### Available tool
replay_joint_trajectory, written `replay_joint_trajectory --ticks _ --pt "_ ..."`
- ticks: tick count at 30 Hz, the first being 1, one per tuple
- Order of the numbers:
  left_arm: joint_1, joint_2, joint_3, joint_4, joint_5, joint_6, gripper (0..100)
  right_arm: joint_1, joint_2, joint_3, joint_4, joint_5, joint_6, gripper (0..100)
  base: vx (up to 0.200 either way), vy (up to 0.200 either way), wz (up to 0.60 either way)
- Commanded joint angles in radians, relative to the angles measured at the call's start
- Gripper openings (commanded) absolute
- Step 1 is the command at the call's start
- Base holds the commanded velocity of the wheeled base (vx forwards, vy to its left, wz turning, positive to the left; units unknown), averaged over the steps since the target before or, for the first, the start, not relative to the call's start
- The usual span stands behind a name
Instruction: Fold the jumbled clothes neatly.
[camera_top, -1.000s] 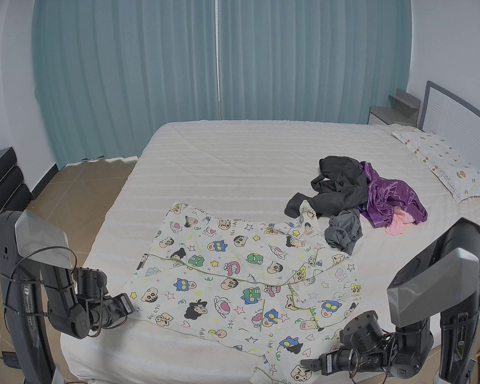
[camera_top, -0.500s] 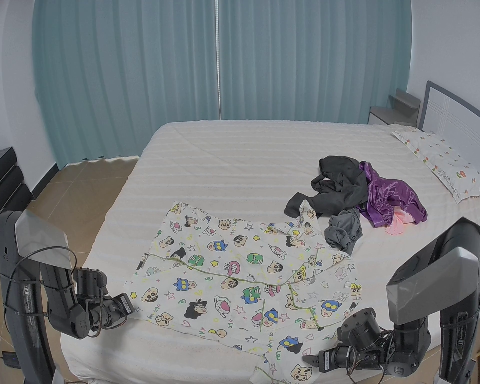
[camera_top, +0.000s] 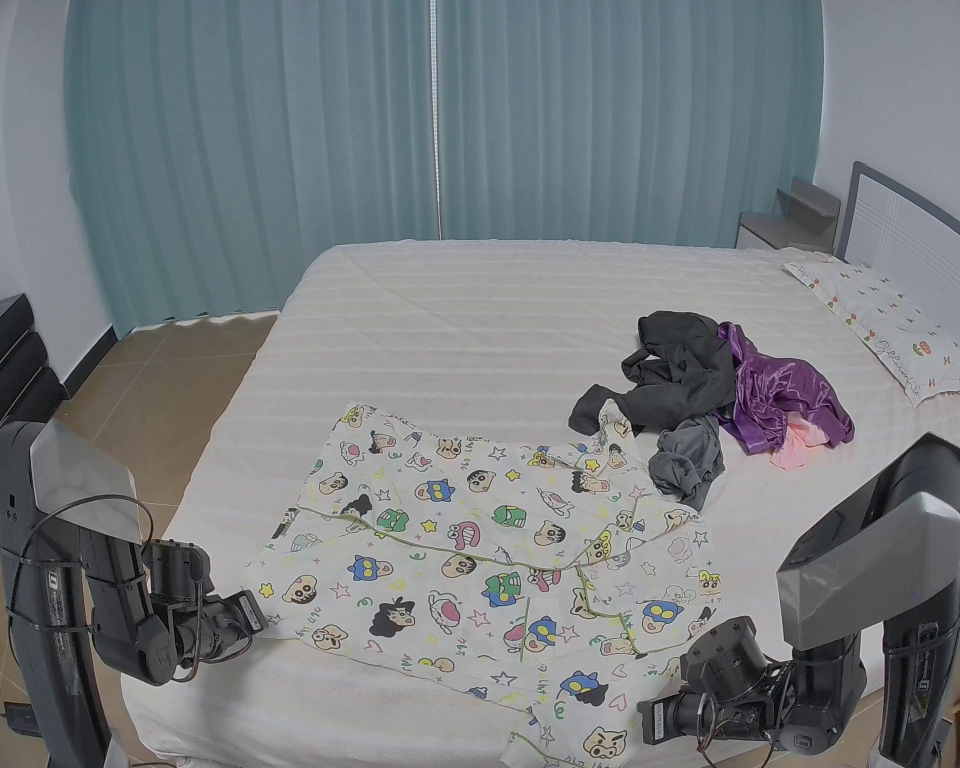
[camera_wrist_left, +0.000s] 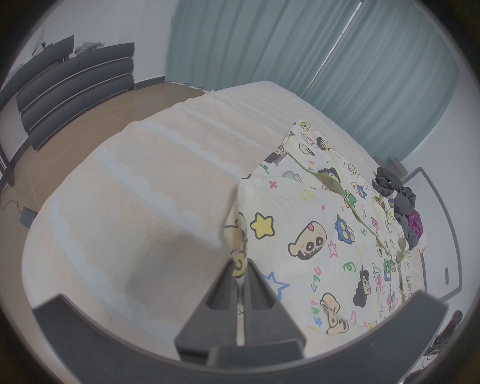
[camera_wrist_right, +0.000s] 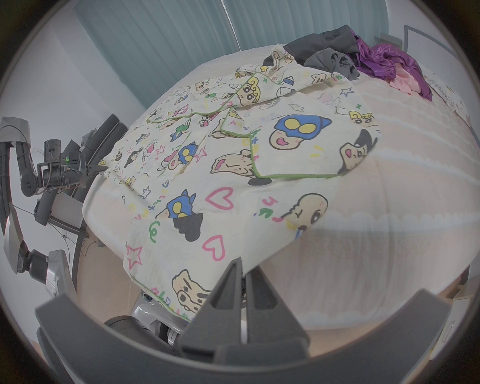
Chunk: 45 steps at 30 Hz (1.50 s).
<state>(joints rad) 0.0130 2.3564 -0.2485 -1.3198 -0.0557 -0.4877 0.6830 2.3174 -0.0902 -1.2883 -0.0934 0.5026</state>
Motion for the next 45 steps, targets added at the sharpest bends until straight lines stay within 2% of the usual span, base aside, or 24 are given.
replay_joint_trajectory --ticks 1,7,12,15,26,31,33,40,41,45 --pt "-0.001 0.0 0.066 -0.061 0.004 0.031 0 0.001 -0.047 0.053 0.0 -0.006 -0.002 0 0.0 0.0 0.0" --pt "-0.013 -0.002 0.114 -0.073 0.007 0.063 0 0.001 -0.081 0.09 -0.003 -0.006 -0.006 0 0.0 0.0 0.0" --pt "-0.015 0.0 0.158 -0.073 0.062 0.104 0 0.0 -0.112 0.09 0.012 -0.006 -0.013 0 0.0 0.0 0.0" --pt "-0.01 -0.002 0.189 -0.073 0.065 0.135 0 0.001 -0.115 0.09 0.017 -0.006 -0.019 0 0.0 0.0 0.0" --pt "-0.008 0.006 0.249 -0.061 0.074 0.192 0 0.007 -0.227 0.09 0.222 -0.005 -0.076 0 0.0 0.0 0.0" --pt "-0.008 -0.003 0.249 0.021 0.096 0.207 0 0.009 -0.224 0.09 0.231 -0.003 -0.079 0 0.0 0.0 0.0" --pt "-0.008 -0.017 0.249 0.1 0.097 0.242 0 0.009 -0.217 0.09 0.234 0.004 -0.082 0 0.0 0.0 0.0" --pt "-0.01 -0.014 0.249 0.105 0.096 0.247 0 0.035 -0.216 0.09 0.219 0.057 -0.073 0 0.0 0.0 0.0" --pt "-0.01 -0.014 0.249 0.105 0.096 0.247 0 0.035 -0.216 0.09 0.219 0.057 -0.073 100 0.0 0.0 0.0" --pt "-0.01 -0.006 0.249 0.105 0.096 0.248 0 0.082 -0.184 0.067 0.219 0.061 -0.059 100 0.0 0.0 0.0"
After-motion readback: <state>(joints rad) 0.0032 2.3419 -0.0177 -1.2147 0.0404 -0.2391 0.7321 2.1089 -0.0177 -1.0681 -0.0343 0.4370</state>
